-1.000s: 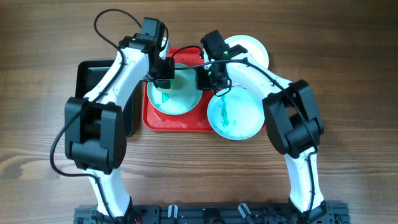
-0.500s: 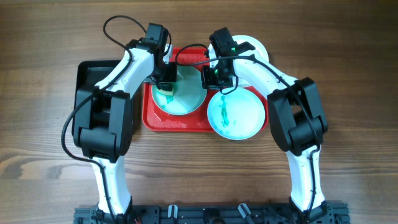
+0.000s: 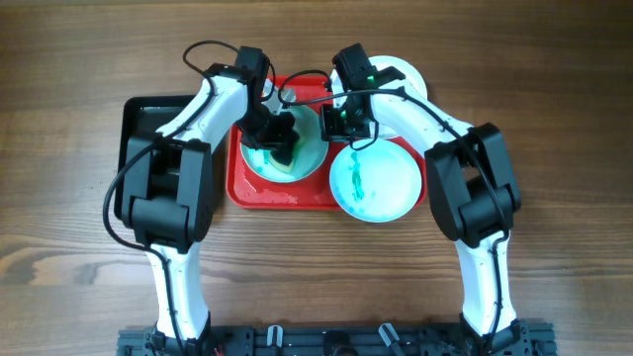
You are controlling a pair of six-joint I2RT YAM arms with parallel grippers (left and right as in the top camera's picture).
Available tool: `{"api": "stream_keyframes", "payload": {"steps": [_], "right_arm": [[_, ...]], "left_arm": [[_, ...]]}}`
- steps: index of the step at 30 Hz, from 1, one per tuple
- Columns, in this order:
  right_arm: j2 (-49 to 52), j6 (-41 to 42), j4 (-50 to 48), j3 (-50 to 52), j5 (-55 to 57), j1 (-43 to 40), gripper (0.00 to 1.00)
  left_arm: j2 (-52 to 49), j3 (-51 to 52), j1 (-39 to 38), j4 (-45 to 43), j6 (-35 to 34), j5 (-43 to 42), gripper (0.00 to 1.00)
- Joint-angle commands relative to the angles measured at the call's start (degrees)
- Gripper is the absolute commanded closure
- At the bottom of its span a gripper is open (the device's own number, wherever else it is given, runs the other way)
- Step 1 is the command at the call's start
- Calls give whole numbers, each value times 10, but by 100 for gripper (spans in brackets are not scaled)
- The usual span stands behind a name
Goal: Clean dirty plates on tray and stack at the side
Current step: 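Scrub the plate with the sponge while the right gripper holds it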
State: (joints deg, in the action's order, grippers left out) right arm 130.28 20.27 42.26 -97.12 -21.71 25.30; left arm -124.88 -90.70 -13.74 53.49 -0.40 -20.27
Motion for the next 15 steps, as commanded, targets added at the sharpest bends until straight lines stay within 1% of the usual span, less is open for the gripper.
{"api": "stream_keyframes", "payload": {"steps": [1, 3, 8, 11, 12, 13, 15], "right_arm": [[16, -6, 2, 1, -2, -3, 96], [16, -6, 2, 1, -2, -3, 96], [16, -6, 2, 1, -2, -3, 96], [16, -6, 3, 1, 2, -3, 96], [16, -6, 3, 1, 2, -3, 96], [16, -6, 4, 1, 2, -3, 96], [16, -6, 4, 1, 3, -3, 96]], "left_arm": [[-14, 8, 7, -2, -172, 322, 96], [-14, 8, 4, -1, -203, 366, 96], [-14, 8, -11, -22, -211, 362, 96], [-14, 8, -22, -63, -210, 316, 96], [-14, 8, -25, -77, -210, 289, 96], [-14, 8, -27, -97, -196, 237, 96], [-14, 8, -27, -117, -135, 118, 96]]}}
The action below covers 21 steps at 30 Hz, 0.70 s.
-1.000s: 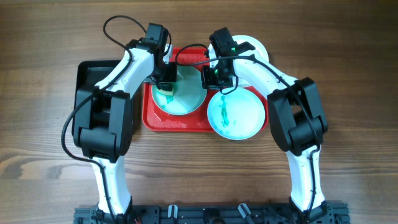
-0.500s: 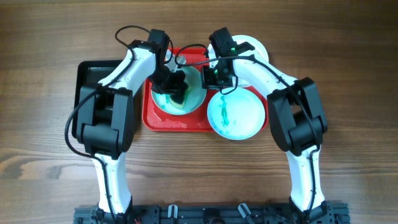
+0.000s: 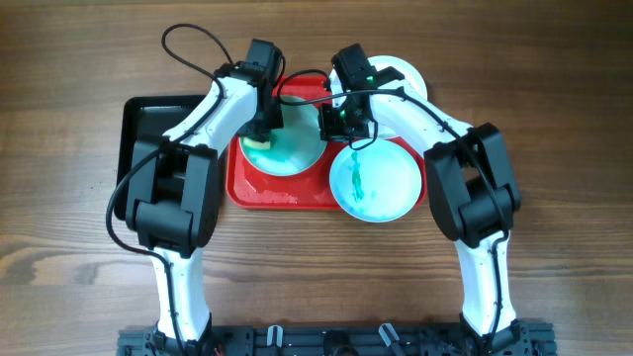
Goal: Clean dirty plates on tray and stack at the side
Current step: 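Scrub the plate with the sponge while the right gripper holds it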
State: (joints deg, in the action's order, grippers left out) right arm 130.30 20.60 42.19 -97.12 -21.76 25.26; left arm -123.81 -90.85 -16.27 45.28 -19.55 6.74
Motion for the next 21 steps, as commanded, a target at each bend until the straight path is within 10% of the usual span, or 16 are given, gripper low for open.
{"api": "stream_keyframes", "payload": {"steps": [1, 6, 10, 16, 21], "right_arm": [[16, -10, 5, 1, 3, -2, 96], [16, -10, 5, 1, 5, -2, 96], [15, -10, 5, 1, 5, -2, 96], [16, -9, 5, 1, 5, -2, 96], [16, -10, 5, 1, 5, -2, 96]], "left_arm": [[-25, 9, -1, -35, 77, -188, 96], [-25, 9, 1, 24, 215, -363, 96], [-25, 9, 3, 95, 269, -327, 96], [-25, 9, 6, 83, 82, -6, 96], [-25, 9, 5, 38, 13, 42, 96]]}}
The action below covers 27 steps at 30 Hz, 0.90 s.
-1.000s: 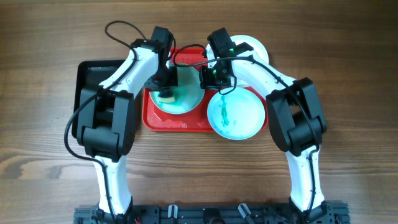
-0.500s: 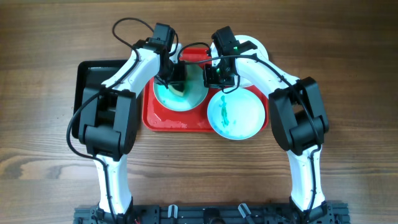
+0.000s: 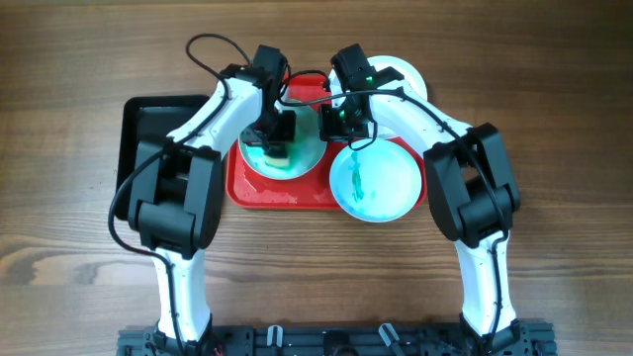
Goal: Clean dirty plates on tray and stack at the side
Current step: 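Scrub the plate with the sponge while the right gripper holds it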
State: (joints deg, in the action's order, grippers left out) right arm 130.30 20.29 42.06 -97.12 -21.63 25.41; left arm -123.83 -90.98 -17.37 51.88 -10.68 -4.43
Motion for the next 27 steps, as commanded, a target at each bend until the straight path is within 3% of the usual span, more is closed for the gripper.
{"api": "stream_keyframes", "payload": {"steps": [1, 3, 6, 10, 14, 18, 21, 24, 27], "right_arm": [[16, -7, 7, 1, 4, -4, 96], [16, -7, 6, 1, 4, -3, 96], [16, -7, 5, 1, 3, -3, 96], [16, -8, 6, 1, 3, -3, 96], [16, -10, 7, 1, 3, -3, 96], [16, -10, 9, 1, 3, -3, 96], [16, -10, 8, 1, 3, -3, 96], [16, -10, 8, 1, 3, -3, 96], [16, -8, 7, 1, 3, -3, 96]], "left_arm": [[-25, 10, 14, -39, -88, 154, 96], [-25, 10, 11, -54, -97, 148, 96], [-25, 10, 6, -83, -83, 66, 96], [-25, 10, 5, -101, 20, -130, 96], [-25, 10, 6, -67, 110, -239, 96], [-25, 10, 9, 12, 188, -236, 96], [-25, 10, 19, 37, 190, -175, 96], [-25, 10, 30, 40, 110, -29, 96], [-25, 10, 34, 28, -18, 138, 96]]}}
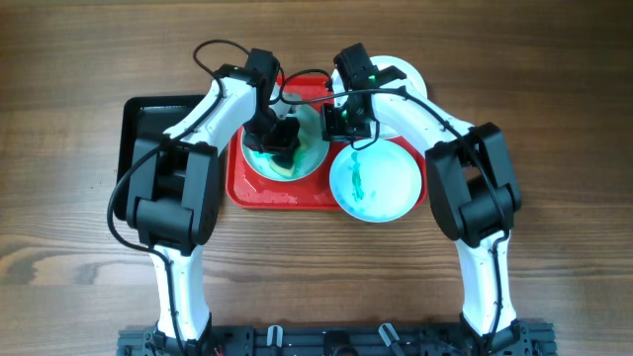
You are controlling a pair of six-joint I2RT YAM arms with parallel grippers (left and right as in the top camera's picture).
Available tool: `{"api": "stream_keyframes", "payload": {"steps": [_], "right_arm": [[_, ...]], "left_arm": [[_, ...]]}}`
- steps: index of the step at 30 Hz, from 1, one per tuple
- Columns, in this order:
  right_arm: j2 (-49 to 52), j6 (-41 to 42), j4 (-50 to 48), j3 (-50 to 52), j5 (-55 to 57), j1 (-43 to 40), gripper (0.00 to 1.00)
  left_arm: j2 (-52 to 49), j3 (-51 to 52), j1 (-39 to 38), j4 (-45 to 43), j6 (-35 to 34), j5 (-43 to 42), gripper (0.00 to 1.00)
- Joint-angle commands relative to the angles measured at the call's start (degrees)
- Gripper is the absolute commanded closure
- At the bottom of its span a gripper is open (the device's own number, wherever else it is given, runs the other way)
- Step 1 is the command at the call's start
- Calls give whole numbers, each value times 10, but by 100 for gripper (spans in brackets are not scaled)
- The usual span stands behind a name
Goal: Clean dirty plates on tray and stack at the side
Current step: 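Scrub the plate with the sponge while the right gripper holds it, then lift the sponge away with the left gripper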
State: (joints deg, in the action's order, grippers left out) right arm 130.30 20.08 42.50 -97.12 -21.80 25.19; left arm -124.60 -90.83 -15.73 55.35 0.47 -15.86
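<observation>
On the red tray [259, 188] lies a plate [309, 158] smeared with green. My left gripper [279, 140] is over the plate's middle, shut on a yellowish sponge [285, 166] that presses on the plate. At the plate's right rim my right gripper [336, 121] appears shut on the edge. A second plate [376, 183], streaked with green, overlaps the tray's right side. The fingertips of both grippers are mostly hidden under the wrists.
A clean white plate [407, 75] lies at the back right, partly under the right arm. To the left of the red tray sits a black tray [143, 124]. Cables loop above the left wrist.
My left gripper and the sponge have shifted a little toward the front of the plate. The right gripper and both plates are where they were.
The left gripper held the sponge on the middle of the tray's plate. Then it was at the plate's far left rim, then back at the middle, and now slightly nearer the front. Throughout, the right gripper stayed on the plate's right rim.
</observation>
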Motion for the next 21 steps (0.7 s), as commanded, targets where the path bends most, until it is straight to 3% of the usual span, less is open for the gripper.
{"api": "stream_keyframes", "payload": {"steps": [1, 4, 10, 21], "right_arm": [[16, -6, 3, 1, 5, -1, 96], [16, -6, 4, 1, 5, -1, 96], [16, -6, 4, 1, 5, -1, 96], [9, 19, 11, 0, 3, -1, 96]], "left_arm": [[-17, 9, 17, -14, -165, 300, 96], [-17, 9, 13, -46, -192, 314, 96], [-12, -19, 9, -78, -189, 200, 96], [121, -167, 88, 127, -189, 156, 96]]}}
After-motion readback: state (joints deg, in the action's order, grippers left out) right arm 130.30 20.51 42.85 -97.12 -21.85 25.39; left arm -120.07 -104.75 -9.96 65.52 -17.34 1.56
